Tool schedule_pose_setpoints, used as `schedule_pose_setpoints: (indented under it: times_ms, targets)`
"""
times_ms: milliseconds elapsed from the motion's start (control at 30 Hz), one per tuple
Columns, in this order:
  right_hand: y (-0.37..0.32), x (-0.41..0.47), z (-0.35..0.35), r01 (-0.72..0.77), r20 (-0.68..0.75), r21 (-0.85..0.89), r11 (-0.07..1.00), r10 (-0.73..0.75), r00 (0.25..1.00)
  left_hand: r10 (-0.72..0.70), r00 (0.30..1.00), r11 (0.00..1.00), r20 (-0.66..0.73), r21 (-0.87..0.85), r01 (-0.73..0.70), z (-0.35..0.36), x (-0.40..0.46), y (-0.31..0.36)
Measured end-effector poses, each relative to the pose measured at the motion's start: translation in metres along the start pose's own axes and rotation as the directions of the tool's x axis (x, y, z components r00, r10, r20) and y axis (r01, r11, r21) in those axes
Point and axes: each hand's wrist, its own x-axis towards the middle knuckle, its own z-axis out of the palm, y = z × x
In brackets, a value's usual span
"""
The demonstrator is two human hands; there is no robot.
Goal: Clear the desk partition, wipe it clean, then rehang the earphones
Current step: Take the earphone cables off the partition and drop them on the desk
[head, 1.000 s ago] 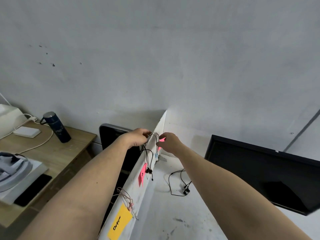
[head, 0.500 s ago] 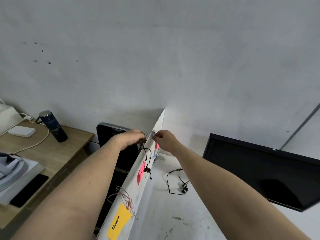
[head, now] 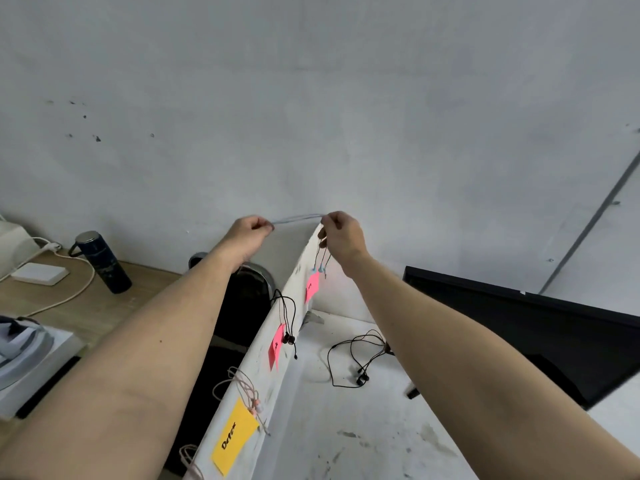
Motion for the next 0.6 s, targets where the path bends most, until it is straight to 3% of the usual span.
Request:
schedule_pose_setpoints:
  times_ms: [100, 200, 433, 600]
  targets:
    - [-0.015, 0.003, -0.017, 0.001, -0.132, 0.125, 0.992, 0.016, 0.991, 0.083, 0.994, 0.997, -0.073, 0.009, -0.083, -0.011, 0.002, 0.023]
    - [-0.026, 0.001, -0.035, 0.021, -0.184, 0.163, 0.986, 0.01, 0.983, 0.128, 0.99, 0.991, -0.057, -0.034, -0.13, -0.012, 0.002, 0.051]
    - [-0.028, -0.014, -0.069, 0.009, -0.174, 0.08, 0.997, 0.005, 0.985, 0.24, 0.97, 0.953, -0.032, -0.185, -0.242, 0.034, -0.014, 0.119]
    - [-0.009, -0.026, -0.086, -0.052, -0.141, 0.037, 0.998, 0.057, 0.988, 0.236, 0.971, 0.947, 0.05, -0.234, -0.218, 0.076, -0.029, 0.13]
